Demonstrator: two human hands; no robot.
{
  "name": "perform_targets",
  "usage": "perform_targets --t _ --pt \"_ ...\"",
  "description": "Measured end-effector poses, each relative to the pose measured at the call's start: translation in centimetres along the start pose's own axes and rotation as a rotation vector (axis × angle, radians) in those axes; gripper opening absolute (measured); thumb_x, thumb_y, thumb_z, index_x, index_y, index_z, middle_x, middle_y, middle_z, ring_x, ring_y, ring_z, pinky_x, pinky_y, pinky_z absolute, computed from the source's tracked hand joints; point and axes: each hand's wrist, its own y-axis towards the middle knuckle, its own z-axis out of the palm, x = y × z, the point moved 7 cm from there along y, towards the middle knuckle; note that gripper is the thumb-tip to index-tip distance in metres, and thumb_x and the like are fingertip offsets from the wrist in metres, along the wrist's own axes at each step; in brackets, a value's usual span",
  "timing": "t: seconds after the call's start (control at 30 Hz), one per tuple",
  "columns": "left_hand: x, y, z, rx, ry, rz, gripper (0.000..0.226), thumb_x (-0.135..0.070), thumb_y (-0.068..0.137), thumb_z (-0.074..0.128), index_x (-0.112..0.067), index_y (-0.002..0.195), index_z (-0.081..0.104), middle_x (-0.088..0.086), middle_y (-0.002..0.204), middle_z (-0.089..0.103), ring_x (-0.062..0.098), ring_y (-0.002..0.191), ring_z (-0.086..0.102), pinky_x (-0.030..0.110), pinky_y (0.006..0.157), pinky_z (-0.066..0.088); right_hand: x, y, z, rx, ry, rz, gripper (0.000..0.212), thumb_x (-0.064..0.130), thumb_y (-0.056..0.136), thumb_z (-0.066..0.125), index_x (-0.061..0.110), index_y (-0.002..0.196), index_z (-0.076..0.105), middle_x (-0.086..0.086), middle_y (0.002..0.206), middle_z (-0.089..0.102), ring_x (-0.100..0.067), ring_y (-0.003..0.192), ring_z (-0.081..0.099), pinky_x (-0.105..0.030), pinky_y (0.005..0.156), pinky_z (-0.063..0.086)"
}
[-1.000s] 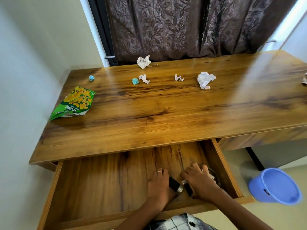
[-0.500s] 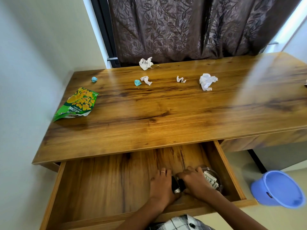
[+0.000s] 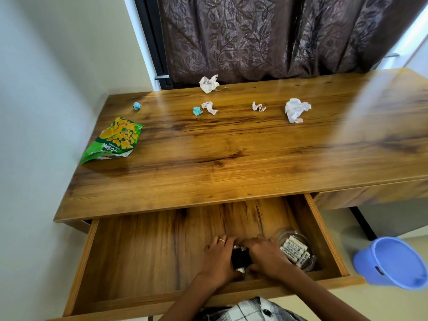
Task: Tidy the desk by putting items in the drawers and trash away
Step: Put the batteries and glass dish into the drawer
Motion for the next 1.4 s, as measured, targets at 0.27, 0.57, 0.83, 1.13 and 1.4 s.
perform_targets --t 0.27,0.57,0.83,1.13,1.4 --pt "0.0 -0.5 0.5 0.024 -0.042 0.026 0.071 -0.046 0.077 0.068 -0.023 0.137 0.039 0.000 0.136 0.040 0.019 0.128 0.036 0.037 0.098 0.038 0.4 -0.3 0.6 0.053 -0.030 0.013 0.070 0.033 0.082 0.066 0.023 0.140 0.030 -0.003 0.132 0.053 -0.022 0.124 0.045 -0.037 0.104 0.029" --pt "-0.2 -0.4 0.5 0.005 -0.040 0.063 0.070 -0.043 0.078 0.068 -0.024 0.139 0.039 -0.001 0.138 0.041 0.019 0.128 0.038 0.037 0.101 0.037 0.3 -0.6 0.7 0.027 -0.074 0.023 0.070 0.035 0.081 0.067 0.023 0.140 0.033 -0.002 0.137 0.048 -0.023 0.130 0.037 -0.046 0.108 0.024" --pt "-1.3 0.2 1.0 0.027 0.062 0.082 0.073 -0.050 0.080 0.064 -0.021 0.141 0.035 0.001 0.144 0.036 0.022 0.134 0.028 0.042 0.108 0.025 -0.4 -0.7 0.2 0.021 -0.233 0.037 0.068 0.034 0.081 0.068 0.019 0.139 0.035 -0.006 0.139 0.043 -0.029 0.133 0.029 -0.050 0.105 0.024" --pt "-3.9 1.1 1.0 0.004 0.079 0.136 0.071 -0.052 0.080 0.063 -0.018 0.137 0.039 0.005 0.142 0.039 0.025 0.132 0.032 0.044 0.105 0.027 -2.5 -2.0 -1.1 -0.039 -0.286 0.087 0.063 0.032 0.079 0.069 0.022 0.136 0.042 -0.003 0.143 0.035 -0.028 0.133 0.020 -0.050 0.103 0.019" --pt "-5.5 1.7 1.1 -0.042 0.071 0.152 0.070 -0.057 0.078 0.062 -0.016 0.133 0.043 0.004 0.135 0.047 0.023 0.126 0.040 0.043 0.103 0.026 -2.8 -2.6 -1.8 -0.092 -0.332 0.125 0.052 0.018 0.091 0.055 0.019 0.140 0.036 -0.005 0.149 0.024 -0.031 0.139 0.011 -0.057 0.110 0.014"
